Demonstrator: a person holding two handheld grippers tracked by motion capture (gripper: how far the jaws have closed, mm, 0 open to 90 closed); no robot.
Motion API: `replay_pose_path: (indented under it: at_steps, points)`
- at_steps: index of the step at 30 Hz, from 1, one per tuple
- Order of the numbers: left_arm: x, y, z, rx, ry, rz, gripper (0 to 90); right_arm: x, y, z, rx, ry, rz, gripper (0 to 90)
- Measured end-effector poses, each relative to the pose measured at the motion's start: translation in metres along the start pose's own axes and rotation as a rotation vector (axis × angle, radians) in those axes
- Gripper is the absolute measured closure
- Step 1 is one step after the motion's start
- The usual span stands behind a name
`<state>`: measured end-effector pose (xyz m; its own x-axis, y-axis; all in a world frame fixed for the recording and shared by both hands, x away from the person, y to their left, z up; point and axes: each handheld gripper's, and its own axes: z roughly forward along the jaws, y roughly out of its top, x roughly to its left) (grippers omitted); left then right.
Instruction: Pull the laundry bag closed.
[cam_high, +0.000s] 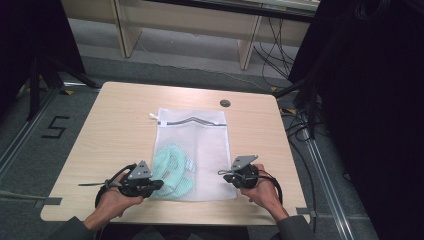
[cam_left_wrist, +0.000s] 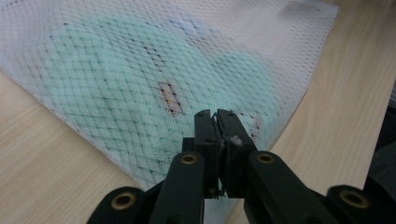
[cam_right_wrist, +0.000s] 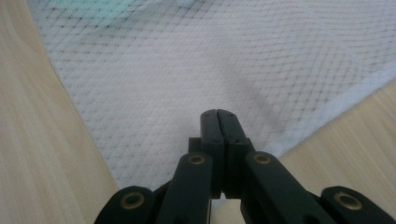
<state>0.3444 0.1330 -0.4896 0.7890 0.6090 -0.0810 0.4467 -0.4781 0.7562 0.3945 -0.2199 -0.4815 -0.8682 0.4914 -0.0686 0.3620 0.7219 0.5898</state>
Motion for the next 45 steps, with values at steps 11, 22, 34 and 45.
replay_pose_path:
  at_steps: [11,22,34,45]
  points:
    - [0.008,0.0,0.015,0.042,0.016,0.034,89.3,0.0,0.003,0.015,0.058,0.014,-0.023,90.0]
    - [0.01,0.0,0.019,0.047,0.012,0.026,89.4,0.0,0.003,0.016,0.067,0.012,-0.035,90.0]
    - [0.015,0.001,0.021,0.052,0.005,0.01,89.4,0.004,0.004,0.016,0.074,0.034,-0.031,90.0]
    - [0.021,0.002,0.022,0.065,0.013,0.023,89.4,0.007,0.006,0.017,0.075,0.051,-0.069,90.0]
